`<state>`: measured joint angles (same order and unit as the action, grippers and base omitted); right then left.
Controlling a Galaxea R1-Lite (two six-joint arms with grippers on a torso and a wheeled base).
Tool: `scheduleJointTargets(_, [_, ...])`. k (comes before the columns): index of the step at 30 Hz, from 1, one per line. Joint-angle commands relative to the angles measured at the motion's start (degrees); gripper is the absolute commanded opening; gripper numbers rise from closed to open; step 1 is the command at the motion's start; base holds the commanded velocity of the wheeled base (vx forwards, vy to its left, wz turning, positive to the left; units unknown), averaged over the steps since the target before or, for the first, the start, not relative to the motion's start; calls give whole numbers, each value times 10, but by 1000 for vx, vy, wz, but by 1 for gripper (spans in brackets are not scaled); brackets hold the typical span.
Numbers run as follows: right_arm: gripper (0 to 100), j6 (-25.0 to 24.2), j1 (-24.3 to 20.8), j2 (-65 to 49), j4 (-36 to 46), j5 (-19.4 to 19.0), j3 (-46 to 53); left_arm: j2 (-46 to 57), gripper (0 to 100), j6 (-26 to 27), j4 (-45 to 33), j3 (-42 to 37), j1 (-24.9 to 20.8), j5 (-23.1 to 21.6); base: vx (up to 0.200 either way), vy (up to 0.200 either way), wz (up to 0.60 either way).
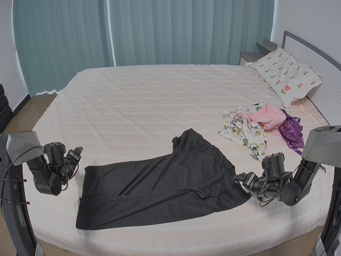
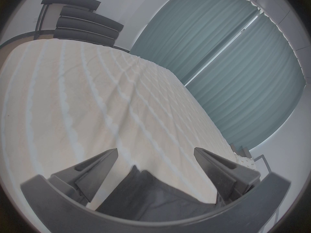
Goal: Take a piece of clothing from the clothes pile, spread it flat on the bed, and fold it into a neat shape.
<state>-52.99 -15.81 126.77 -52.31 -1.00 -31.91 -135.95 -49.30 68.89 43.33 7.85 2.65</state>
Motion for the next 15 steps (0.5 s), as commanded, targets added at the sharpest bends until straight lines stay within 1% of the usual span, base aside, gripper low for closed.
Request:
scheduleJointTargets(1, [100, -38, -48, -6, -40, 28, 68, 44, 100, -6, 1, -65, -18, 1, -200, 0, 0])
scheduleJointTargets(2, [100, -44, -51, -1, -47, 31, 71, 46, 100, -6, 1, -77, -20, 1, -200, 0, 0])
scheduleJointTargets(4, [100, -59, -57, 21, -81, 47, 83, 59, 100, -10, 8, -127, -20, -2, -200, 0, 0])
scheduleJointTargets(6, [100, -60, -58, 34, -95, 51, 86, 63, 100, -12, 13, -147, -20, -4, -200, 0, 0])
scheduleJointTargets(7, [100, -59, -59, 62, -122, 59, 89, 68, 100, -17, 28, -182, -20, -14, -200, 0, 0])
scheduleJointTargets(8, [100, -59, -59, 62, -122, 59, 89, 68, 100, -17, 28, -182, -20, -14, -200, 0, 0])
scheduleJointTargets(9, [100, -57, -63, 75, -154, 78, 93, 75, 100, -19, 47, -211, -23, -26, 0, 0, 0])
scheduleJointTargets(10, [100, -57, -66, 79, -167, 86, 94, 79, 100, -21, 55, -221, -28, -32, 0, 0, 0])
scheduleJointTargets(11, [100, -57, -66, 79, -167, 86, 94, 79, 100, -21, 55, -221, -28, -32, 0, 0, 0])
scheduleJointTargets(12, [100, -57, -67, 93, -185, 94, 92, 84, 100, -26, 63, -240, -37, -42, 0, 0, 0])
scheduleJointTargets(14, [100, -57, -67, 102, -192, 95, 89, 86, 100, -27, 63, -243, -40, -44, 0, 0, 0])
scheduleJointTargets(15, [100, -50, -67, 118, -221, 100, 84, 86, 100, -31, 63, -243, -42, -44, 0, 0, 0])
